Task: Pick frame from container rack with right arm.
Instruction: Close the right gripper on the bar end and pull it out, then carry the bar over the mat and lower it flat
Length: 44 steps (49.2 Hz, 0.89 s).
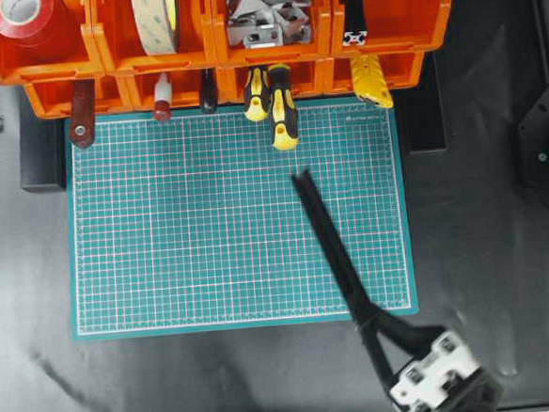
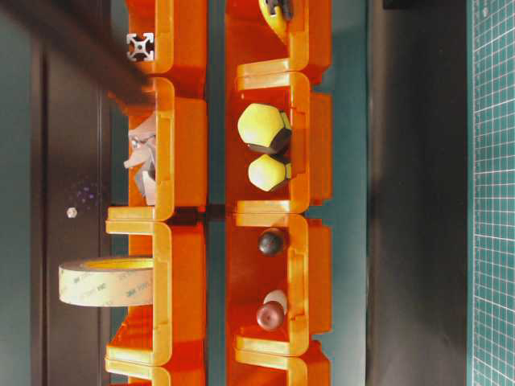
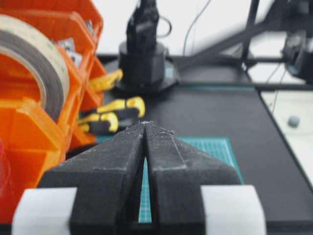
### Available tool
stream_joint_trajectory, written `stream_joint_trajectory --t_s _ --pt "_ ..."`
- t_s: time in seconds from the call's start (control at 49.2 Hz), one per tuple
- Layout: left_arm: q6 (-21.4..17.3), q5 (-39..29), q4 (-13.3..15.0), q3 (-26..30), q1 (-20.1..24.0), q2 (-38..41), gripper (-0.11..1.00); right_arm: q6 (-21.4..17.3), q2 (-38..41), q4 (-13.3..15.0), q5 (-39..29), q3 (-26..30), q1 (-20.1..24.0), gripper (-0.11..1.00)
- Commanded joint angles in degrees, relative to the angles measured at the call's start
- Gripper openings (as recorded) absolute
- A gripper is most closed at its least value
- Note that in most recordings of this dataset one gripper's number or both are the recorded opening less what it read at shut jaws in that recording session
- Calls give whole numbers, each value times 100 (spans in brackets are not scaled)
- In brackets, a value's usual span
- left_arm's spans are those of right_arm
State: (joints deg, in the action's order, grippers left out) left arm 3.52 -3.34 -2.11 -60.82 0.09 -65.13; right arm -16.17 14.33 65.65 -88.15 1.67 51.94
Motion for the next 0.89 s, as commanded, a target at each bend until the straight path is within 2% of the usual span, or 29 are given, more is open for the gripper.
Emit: stream_joint_trajectory --t_s 0.0,0.244,0.508,0.63,0.874 --pt "26 26 -18 220 -18 -35 0 -18 0 -316 369 -53 35 25" --pt "26 26 -18 237 -18 -88 0 -53 -18 -527 1556 -896 -185 25" --pt "9 26 -18 202 0 -53 0 -62 -149 -545 2909 -1819 -905 25" --pt "9 26 -26 202 0 -62 0 -62 -132 -536 3234 -1960 -1310 25" --pt "-44 26 -26 193 18 -79 0 -18 -88 -387 3349 -1925 -1942 25"
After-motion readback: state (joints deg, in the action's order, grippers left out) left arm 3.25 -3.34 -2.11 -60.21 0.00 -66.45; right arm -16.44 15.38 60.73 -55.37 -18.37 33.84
